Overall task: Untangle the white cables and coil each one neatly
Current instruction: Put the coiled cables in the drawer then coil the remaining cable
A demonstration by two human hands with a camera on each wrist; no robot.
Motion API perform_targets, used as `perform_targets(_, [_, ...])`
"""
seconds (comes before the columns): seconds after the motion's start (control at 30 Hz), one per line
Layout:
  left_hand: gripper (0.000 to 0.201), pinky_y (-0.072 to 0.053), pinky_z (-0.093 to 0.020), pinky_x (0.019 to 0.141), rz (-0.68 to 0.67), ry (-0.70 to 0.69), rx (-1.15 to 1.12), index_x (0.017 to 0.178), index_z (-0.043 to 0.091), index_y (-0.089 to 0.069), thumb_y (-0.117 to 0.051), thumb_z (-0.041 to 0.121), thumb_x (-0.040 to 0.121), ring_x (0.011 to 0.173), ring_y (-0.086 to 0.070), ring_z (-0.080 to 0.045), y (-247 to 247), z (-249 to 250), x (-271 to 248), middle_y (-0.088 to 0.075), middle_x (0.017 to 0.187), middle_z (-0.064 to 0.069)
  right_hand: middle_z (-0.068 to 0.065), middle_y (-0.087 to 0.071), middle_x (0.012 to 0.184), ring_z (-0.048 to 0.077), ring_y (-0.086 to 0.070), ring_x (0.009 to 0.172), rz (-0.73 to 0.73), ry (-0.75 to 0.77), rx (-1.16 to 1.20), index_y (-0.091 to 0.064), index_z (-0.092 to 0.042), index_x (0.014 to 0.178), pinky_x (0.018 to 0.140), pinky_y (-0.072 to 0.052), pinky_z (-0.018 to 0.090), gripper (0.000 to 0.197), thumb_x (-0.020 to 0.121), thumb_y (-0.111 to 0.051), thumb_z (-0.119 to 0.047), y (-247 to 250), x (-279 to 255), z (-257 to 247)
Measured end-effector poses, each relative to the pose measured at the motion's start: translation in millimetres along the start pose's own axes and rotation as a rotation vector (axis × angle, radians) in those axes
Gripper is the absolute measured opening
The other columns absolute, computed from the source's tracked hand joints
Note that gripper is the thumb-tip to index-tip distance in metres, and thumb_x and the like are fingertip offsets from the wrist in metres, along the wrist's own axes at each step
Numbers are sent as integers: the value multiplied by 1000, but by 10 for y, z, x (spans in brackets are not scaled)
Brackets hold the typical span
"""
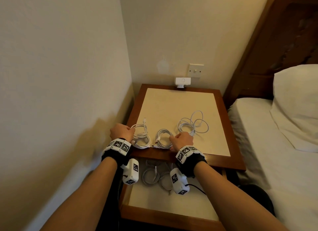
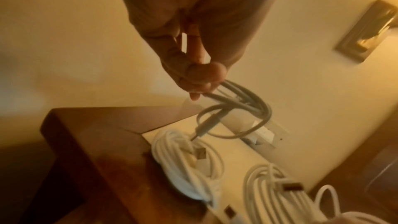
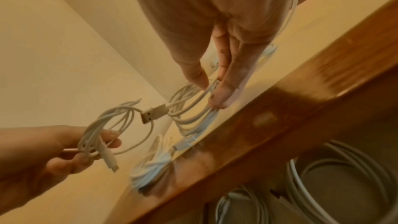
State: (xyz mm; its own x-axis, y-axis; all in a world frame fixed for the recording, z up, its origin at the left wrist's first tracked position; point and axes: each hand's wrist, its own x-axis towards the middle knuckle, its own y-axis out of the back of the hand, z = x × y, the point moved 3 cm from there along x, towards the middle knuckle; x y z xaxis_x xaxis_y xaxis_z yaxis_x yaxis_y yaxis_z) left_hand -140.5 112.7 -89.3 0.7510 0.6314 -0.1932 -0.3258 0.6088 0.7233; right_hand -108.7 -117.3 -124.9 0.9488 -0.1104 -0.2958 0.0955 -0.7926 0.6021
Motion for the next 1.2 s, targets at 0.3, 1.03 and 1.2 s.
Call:
perform_targets(0.3, [10,-53,-23,53,-155,-174,-133,73,13,-75,-76,19,81,40,-62,-12,374,25,-536,-67,50,1,11,-71,65,20,-70,54,-2,66,253,-63,-4,75,67,-62,38,14,77,-73,-15,456,-390,189])
perform_targets(1.03, [23,-46,-35,91,-594,-392,1012,119,3,-57,-51,10,98,113,-59,-31,-874,-654,-949,-59,124,-16,9,-76,89,22,-74,75,-619,-147,-510,-67,-8,102,75,-61,38,31,77,-79,-22,-355,-590,1293])
perform_targets(1.2, [44,-53,-41,88,-680,-308,1001,112,10,-55,-74,36,82,100,-63,-30,-924,-858,-879,-58,114,-11,-3,-71,92,18,-70,79,-681,-10,-880,-67,-19,97,71,-61,36,51,52,-85,-36,-793,-12,1962])
